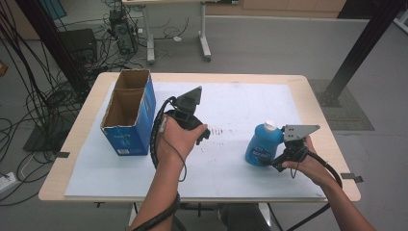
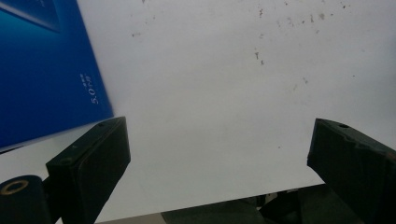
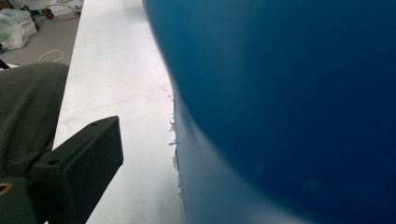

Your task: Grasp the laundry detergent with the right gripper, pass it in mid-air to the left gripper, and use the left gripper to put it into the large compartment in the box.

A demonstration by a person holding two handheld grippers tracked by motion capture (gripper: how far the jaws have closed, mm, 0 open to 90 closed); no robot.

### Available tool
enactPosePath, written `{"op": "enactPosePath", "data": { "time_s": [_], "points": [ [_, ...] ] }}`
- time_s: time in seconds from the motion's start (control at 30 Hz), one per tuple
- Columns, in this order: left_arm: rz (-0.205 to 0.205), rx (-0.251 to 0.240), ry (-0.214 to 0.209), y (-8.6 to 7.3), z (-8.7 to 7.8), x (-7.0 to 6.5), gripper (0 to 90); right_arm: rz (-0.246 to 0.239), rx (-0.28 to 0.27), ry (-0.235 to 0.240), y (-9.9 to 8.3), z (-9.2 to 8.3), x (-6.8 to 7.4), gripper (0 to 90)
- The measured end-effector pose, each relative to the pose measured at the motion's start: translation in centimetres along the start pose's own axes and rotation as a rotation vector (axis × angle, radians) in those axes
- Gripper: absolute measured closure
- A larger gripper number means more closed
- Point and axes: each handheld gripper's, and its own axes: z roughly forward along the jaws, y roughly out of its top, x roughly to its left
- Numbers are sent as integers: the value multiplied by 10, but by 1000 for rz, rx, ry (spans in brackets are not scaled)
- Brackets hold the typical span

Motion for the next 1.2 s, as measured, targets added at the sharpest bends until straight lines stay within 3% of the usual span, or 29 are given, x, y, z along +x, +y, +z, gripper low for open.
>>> {"op": "enactPosePath", "data": {
  "time_s": [1.2],
  "points": [
    [2, -1, -1, 0, 1, 1, 61, 2, -6, 5, -1, 2, 0, 31]
  ]
}}
